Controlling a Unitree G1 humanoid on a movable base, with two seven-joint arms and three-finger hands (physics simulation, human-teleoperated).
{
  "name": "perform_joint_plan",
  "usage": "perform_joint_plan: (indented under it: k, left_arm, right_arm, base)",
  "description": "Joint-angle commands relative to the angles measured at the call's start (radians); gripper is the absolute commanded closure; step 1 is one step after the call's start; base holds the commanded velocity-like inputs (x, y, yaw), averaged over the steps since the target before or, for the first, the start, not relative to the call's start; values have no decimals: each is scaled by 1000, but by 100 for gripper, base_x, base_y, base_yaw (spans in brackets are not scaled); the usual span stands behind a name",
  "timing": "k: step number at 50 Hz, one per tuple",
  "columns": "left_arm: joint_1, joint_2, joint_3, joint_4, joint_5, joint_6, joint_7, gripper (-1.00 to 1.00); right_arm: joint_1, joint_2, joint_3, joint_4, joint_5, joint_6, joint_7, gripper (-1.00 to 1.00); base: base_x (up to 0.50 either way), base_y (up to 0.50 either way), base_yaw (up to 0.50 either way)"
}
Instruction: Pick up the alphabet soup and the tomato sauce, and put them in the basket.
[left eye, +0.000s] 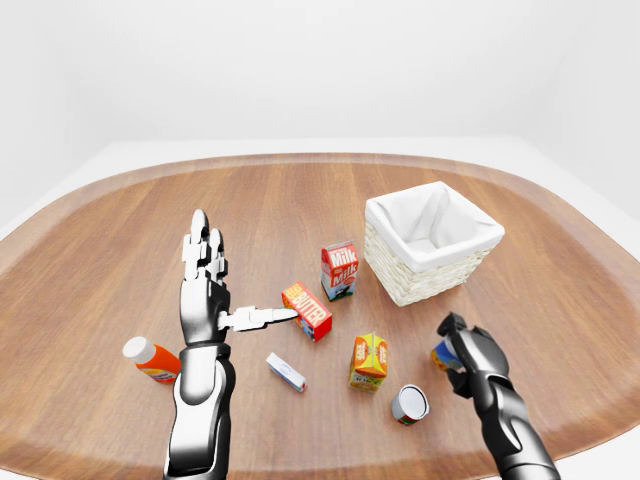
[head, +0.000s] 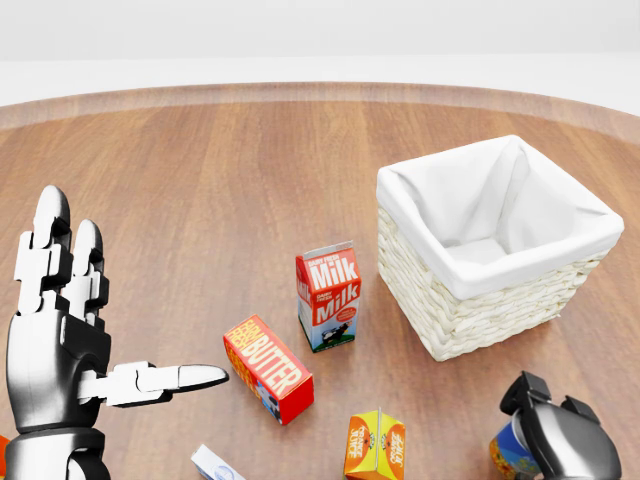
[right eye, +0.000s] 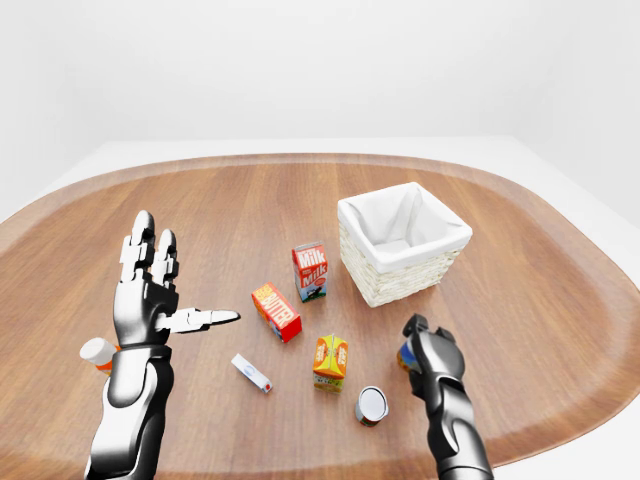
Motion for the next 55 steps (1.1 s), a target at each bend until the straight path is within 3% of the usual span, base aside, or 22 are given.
perform_joint_plan:
  k: [1,9,24,28,34,55]
  left_arm:
    - [6,3,2,12,1,0,-13,-100]
    - [6,3,2,12,1,0,-13,-100]
    - [6,3,2,12,1,0,-13,-100]
    - [6,3,2,12,1,0,-13,-100]
    - [6,3,2,12,1,0,-13,-100]
    - [6,3,2,12,1,0,-14,-100]
  right_arm:
    - [43,21,-40,-147,-45,0,10,100]
    - [65,41,-56,-214,-25,-30,-1,100]
    - [127,73,-77,-282,25,-126,-81,100]
    - [147,86,-78,-319,25,-133,-79,100]
    - [170,97,-92,-343,49,-172,-85,100]
    - [280,180,-119,-534,49,-175,-210,100]
  base:
    - [0,0,0]
    - [0,0,0]
    - [0,0,0]
    - [0,0,0]
    - [0,0,0]
    - [0,0,0]
